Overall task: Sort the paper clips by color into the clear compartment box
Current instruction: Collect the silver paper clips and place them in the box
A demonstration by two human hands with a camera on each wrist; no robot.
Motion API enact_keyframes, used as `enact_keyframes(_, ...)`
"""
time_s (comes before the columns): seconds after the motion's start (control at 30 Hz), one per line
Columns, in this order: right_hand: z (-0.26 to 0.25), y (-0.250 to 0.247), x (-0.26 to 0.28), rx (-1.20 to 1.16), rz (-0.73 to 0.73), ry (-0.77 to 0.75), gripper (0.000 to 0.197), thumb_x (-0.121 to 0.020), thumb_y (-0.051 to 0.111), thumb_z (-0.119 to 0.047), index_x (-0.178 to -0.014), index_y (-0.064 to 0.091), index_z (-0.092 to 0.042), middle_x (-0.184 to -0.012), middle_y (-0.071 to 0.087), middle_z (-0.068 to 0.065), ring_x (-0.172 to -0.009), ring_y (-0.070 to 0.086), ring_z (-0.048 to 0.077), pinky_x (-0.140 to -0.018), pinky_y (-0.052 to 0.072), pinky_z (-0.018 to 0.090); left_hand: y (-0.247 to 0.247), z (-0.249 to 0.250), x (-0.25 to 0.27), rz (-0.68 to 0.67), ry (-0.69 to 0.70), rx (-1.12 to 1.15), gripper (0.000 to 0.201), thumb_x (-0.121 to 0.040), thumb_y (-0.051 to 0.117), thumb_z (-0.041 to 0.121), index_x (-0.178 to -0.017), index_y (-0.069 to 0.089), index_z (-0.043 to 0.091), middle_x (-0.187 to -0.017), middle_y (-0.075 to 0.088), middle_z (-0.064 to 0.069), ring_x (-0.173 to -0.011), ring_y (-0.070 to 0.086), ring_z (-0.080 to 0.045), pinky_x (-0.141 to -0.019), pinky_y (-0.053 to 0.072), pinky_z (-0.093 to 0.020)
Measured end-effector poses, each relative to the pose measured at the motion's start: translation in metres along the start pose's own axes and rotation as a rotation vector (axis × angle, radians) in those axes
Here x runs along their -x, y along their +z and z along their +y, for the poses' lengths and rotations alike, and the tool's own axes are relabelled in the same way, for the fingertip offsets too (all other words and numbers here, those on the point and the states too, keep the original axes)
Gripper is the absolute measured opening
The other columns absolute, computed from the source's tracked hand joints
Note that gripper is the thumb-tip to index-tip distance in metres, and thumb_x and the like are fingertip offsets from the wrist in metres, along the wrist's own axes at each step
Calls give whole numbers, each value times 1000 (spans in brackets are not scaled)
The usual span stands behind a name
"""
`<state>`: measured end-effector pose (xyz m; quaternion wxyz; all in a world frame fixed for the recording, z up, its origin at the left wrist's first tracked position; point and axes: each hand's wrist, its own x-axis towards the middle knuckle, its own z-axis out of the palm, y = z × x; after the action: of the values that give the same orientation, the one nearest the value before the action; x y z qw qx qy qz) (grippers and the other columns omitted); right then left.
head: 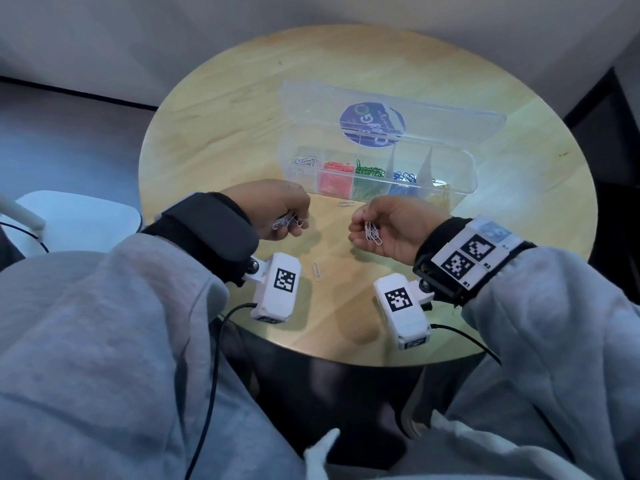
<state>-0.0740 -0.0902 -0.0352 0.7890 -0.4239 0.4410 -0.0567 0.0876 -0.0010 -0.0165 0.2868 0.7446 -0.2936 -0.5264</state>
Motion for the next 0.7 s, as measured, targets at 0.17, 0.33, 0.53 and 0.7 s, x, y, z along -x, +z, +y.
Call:
enact_keyframes(0.17, 5, 7, -1, 236, 31, 11, 20, -91, 43, -3, -72, 46, -9, -64, 46, 5, -50, 48, 14, -40, 45, 16, -8, -4, 2, 0, -14, 200, 26, -85, 35, 0, -62, 37, 12, -61, 49, -5, -40, 42, -9, -33, 27, -12)
enact_keyframes(0.33, 10, 12, -6, 109, 121, 7, 17, -91, 48, -1, -75, 46, -6, -66, 41, 7, -51, 43, 16, -46, 45, 20, -11, -6, 4, 23, -14, 268, 25, -83, 34, -2, -64, 38, 14, -57, 48, -4, -41, 40, -9, -32, 26, -12)
enact_keyframes(0.53, 3, 5, -4, -208, 221, -21, 17, -85, 40, 14, -84, 51, 0, -85, 42, 12, -68, 52, 20, -57, 57, 25, -10, -5, 1, 49, -49, -257, 7, -86, 55, 10, -81, 51, 14, -63, 42, -2, -51, 31, -15, -44, 21, -18)
enact_keyframes(0.7, 8, 8, -5, -89, 134, 22, 32, -83, 28, 25, -84, 51, 1, -88, 45, 14, -77, 54, 23, -58, 57, 24, 0, -12, 3, 29, -87, -695, 15, -78, 70, 24, -73, 57, 17, -58, 44, 1, -49, 36, -16, -48, 26, -21)
